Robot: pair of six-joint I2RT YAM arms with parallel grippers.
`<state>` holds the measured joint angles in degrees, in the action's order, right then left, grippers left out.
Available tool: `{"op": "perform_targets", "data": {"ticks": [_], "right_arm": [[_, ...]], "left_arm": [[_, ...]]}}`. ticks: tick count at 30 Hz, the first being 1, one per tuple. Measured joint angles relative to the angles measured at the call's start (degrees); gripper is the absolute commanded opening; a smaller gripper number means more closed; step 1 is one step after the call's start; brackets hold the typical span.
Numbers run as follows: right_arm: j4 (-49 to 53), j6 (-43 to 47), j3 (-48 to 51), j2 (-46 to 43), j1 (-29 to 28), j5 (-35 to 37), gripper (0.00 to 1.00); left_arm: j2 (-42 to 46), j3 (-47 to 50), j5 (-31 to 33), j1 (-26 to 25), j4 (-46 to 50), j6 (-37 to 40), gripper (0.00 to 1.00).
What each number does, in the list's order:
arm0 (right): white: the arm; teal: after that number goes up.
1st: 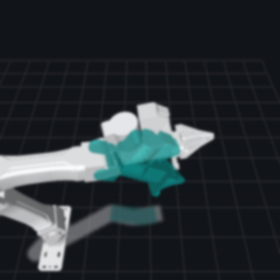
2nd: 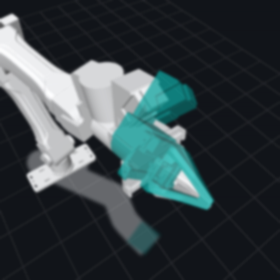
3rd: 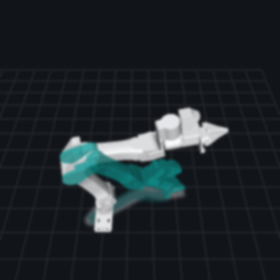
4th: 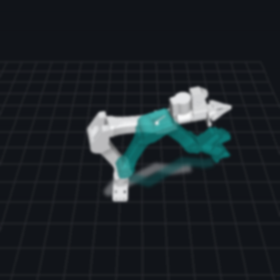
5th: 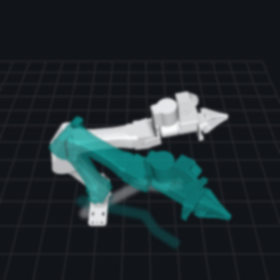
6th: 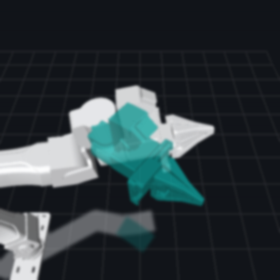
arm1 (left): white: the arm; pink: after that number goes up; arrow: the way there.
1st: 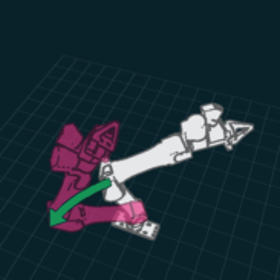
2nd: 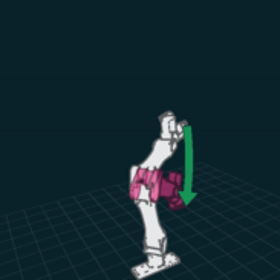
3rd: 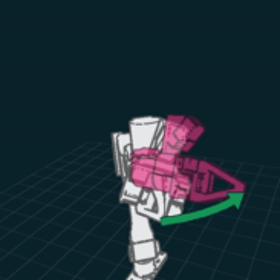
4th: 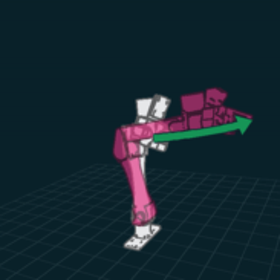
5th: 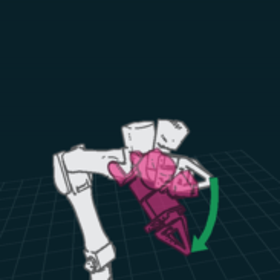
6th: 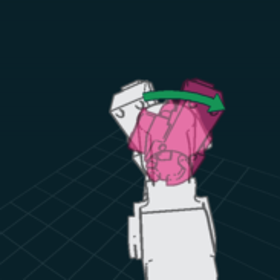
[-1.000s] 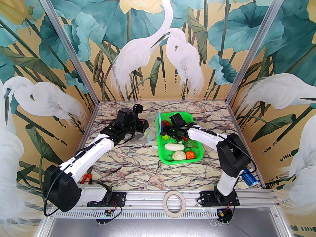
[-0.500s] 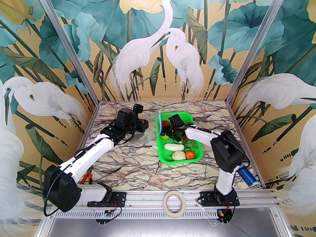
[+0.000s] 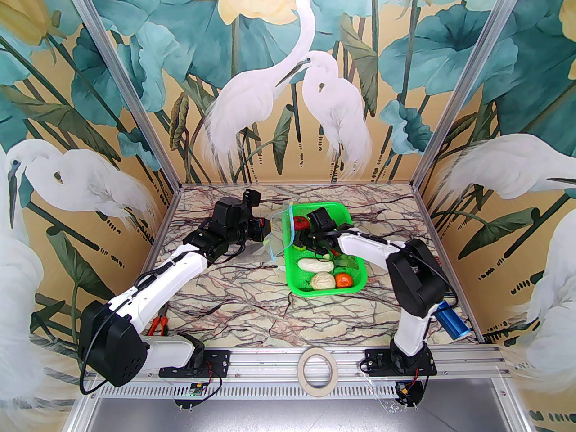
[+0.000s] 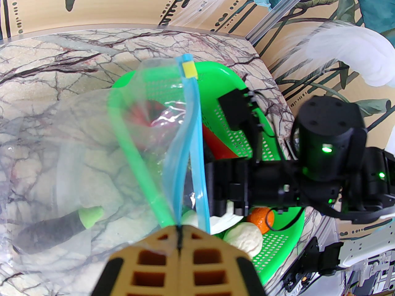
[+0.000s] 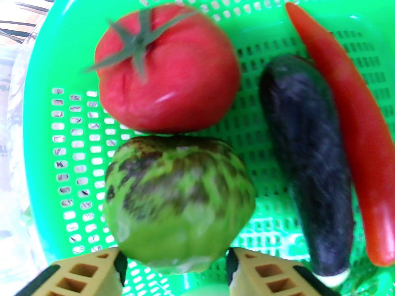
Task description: Place the food in the zip-top bag and seal the zipper
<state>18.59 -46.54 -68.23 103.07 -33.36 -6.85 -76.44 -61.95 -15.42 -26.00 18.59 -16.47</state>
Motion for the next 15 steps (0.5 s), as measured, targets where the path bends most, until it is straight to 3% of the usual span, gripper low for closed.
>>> {"op": "perform_targets", "data": {"ticks": [4,5,7,8,15], "right_arm": [[1.20,1.11,0.26,-4.02,0.11,2.49,0.33],[1.44,1.38,0.26,-5.09,0.11,2.91,0.39],[1.84,2.01,0.26,-6.69,0.26,3.61,0.64],[2.03,2.16,0.26,-7.15,0.44,3.67,0.70],[3.85,3.30,-1.40,-4.07,0.87,3.13,0.77]], "left_arm": [[0.00,0.00,0.00,0.00,0.00,0.00,0.00],[0.00,0.00,0.00,0.00,0.00,0.00,0.00],[0.00,0.00,0.00,0.00,0.00,0.00,0.00],[0.00,0.00,0.00,0.00,0.02,0.00,0.00],[0.00,0.00,0.02,0.00,0.02,0.00,0.00]]}}
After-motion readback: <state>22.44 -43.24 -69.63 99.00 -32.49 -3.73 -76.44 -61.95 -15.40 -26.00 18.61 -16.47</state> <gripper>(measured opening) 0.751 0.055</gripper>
